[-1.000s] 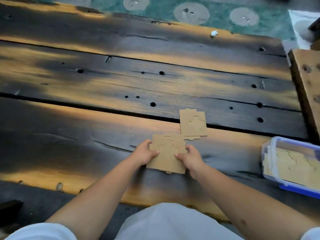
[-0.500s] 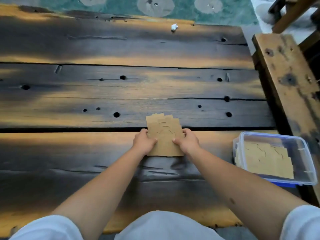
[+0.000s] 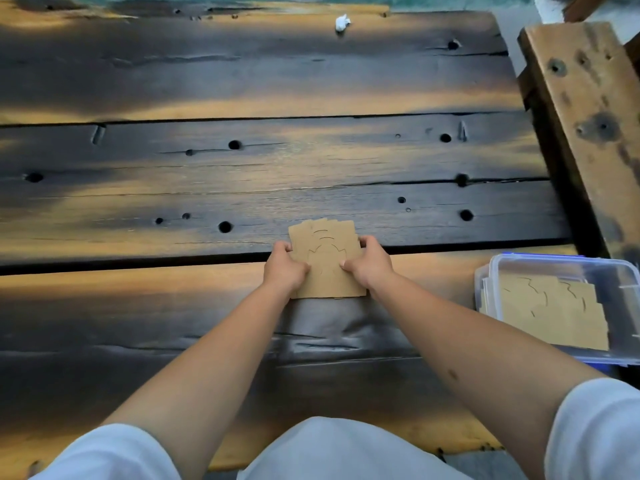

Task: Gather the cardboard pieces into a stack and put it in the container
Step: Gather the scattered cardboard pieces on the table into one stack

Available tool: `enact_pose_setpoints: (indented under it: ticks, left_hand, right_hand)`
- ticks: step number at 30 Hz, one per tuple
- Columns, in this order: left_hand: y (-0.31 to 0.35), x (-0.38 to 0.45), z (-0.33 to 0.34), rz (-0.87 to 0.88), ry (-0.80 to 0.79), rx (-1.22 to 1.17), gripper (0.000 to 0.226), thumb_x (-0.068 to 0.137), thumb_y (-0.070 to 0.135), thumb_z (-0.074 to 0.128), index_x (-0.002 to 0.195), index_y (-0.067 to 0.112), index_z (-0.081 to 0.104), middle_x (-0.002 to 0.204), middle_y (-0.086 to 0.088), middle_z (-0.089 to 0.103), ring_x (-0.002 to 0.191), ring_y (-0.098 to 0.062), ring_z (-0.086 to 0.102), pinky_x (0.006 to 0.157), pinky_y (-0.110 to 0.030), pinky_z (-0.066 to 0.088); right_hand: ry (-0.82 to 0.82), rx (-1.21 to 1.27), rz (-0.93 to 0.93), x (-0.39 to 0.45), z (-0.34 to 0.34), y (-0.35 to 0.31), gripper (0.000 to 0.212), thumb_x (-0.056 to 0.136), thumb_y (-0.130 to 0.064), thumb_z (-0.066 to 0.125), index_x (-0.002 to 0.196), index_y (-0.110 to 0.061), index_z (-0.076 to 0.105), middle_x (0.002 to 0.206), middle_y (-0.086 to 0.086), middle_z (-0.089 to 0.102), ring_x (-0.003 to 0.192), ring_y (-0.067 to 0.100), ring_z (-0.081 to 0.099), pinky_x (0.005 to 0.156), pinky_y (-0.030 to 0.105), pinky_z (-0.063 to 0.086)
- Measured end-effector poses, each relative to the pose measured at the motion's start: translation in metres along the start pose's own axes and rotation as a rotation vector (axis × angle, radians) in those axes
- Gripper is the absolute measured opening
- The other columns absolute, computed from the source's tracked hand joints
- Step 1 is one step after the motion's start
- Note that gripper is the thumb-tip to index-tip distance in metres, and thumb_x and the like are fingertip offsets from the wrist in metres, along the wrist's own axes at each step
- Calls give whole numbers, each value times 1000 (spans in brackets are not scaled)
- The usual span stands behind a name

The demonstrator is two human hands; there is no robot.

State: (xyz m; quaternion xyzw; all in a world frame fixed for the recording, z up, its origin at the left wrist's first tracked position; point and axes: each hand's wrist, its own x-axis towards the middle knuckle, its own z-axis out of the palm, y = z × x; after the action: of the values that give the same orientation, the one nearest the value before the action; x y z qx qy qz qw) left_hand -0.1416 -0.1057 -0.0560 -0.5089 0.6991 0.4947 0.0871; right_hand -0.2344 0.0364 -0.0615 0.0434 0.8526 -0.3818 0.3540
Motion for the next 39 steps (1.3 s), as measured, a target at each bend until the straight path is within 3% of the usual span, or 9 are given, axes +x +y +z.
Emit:
enact_pose_setpoints:
  ticks: [5, 8, 11, 16, 21, 26, 30, 35, 39]
  left_hand:
    - [-5, -13, -6, 71, -74, -43, 46, 77, 12, 76, 113, 22, 49, 110, -1, 63, 97, -19, 61, 84, -33, 51]
    - [-11, -26, -14, 182, -127, -15, 44, 78, 10, 75, 114, 22, 53, 108, 2, 63, 98, -17, 60, 85, -30, 49]
    - [-21, -44, -22, 284, -156, 35, 41, 79, 8, 73, 110, 27, 52, 101, 9, 60, 93, -10, 58, 76, -20, 43]
    - [-51, -82, -26, 395, -145, 41, 49, 78, 4, 71, 111, 33, 52, 102, 12, 64, 95, -9, 60, 81, -17, 43]
    - [-85, -113, -21, 404, -119, 39, 42, 80, 4, 69, 111, 27, 53, 102, 6, 65, 96, -15, 61, 84, -23, 45]
    - [-102, -133, -16, 385, -81, 12, 37, 81, 1, 66, 104, 27, 53, 96, 7, 66, 90, -9, 60, 74, -11, 40]
    - [-109, -142, -10, 393, -84, 65, 29, 82, 5, 64, 97, 26, 52, 89, 3, 64, 87, -18, 60, 67, -18, 37]
    - [-104, -136, -7, 412, -111, 150, 35, 83, 6, 63, 115, 20, 59, 111, -2, 69, 105, -20, 60, 80, -19, 39]
    - [-101, -132, -4, 407, -146, 159, 42, 83, 4, 62, 119, 24, 58, 118, 1, 67, 110, -17, 59, 82, -12, 34]
  right_hand:
    - [-16, 8, -89, -16, -5, 8, 53, 77, -17, 75, 122, -29, 53, 109, -5, 64, 99, 19, 61, 82, 30, 47]
    - [-29, -68, -184, -32, -12, 16, 53, 76, -22, 75, 122, -34, 52, 107, -7, 66, 98, 17, 61, 86, 32, 49]
    - [-72, -77, -266, -53, -14, 29, 60, 76, -21, 76, 127, -36, 48, 106, -11, 63, 99, 14, 61, 87, 31, 49]
    - [-1, -156, -355, -89, -8, 53, 45, 76, -16, 77, 113, -31, 57, 109, -4, 69, 101, 16, 62, 89, 32, 49]
    - [64, -256, -450, -125, -4, 79, 37, 76, -16, 76, 111, -23, 63, 105, -1, 69, 95, 16, 60, 75, 22, 39]
    - [93, -319, -502, -146, -3, 96, 24, 81, -16, 73, 103, -11, 64, 102, 7, 66, 97, 25, 59, 81, 32, 45]
    - [102, -311, -473, -154, -2, 106, 25, 82, -14, 73, 106, -11, 65, 105, 8, 67, 100, 27, 60, 86, 34, 45]
    - [54, -313, -443, -150, -4, 107, 25, 85, -20, 71, 108, -14, 63, 107, 6, 68, 101, 25, 60, 85, 31, 46]
    - [33, -305, -415, -146, -5, 108, 23, 86, -27, 69, 106, -20, 60, 108, 3, 70, 100, 25, 62, 81, 30, 47]
